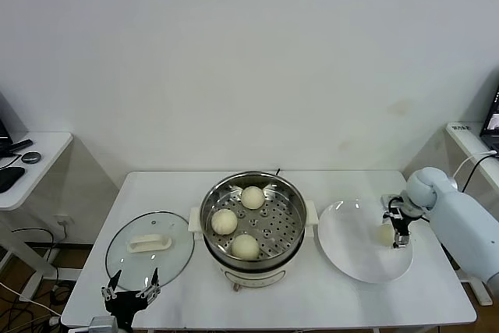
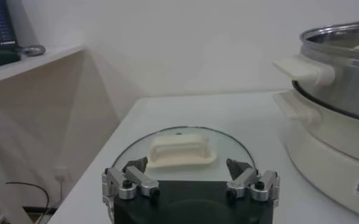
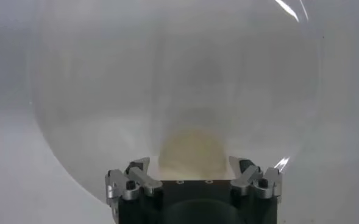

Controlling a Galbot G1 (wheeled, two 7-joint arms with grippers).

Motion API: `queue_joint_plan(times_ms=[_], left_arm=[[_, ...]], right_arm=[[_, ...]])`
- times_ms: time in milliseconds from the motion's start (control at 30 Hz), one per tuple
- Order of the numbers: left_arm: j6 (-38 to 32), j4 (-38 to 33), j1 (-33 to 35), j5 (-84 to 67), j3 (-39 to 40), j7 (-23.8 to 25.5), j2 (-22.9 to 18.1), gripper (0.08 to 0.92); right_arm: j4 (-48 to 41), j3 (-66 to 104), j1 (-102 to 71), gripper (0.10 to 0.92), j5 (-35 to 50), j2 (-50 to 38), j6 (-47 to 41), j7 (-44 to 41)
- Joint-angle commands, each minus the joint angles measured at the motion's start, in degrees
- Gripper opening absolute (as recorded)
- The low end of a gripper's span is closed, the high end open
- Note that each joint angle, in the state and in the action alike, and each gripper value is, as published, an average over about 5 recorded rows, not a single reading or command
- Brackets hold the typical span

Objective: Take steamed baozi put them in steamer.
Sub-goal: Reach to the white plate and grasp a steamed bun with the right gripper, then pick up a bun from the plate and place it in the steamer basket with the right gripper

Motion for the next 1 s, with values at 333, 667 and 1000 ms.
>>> queue_joint_plan(times_ms=[333,667,1000], left_arm=[[-0.1,0.2,-0.3,0.0,0.2,0.0,0.0,0.823],[-0.2,0.2,-0.9,0.3,0.5,-0.1,-0.1,0.823],[-1.5,1.2,-1.9,5.0,1.4,-0.6,0.8,0.823]], right_arm=[[-0.8,0.1,-0.1,0.791,0.1,0.5,-0.1,0.7],[4.4,-4.4,3.4,0.514,8.3,-3.8,-4.8,-1.3],[20.5,-38.2,37.2,0.454,39.0,-9.9,-19.1,-1.8]])
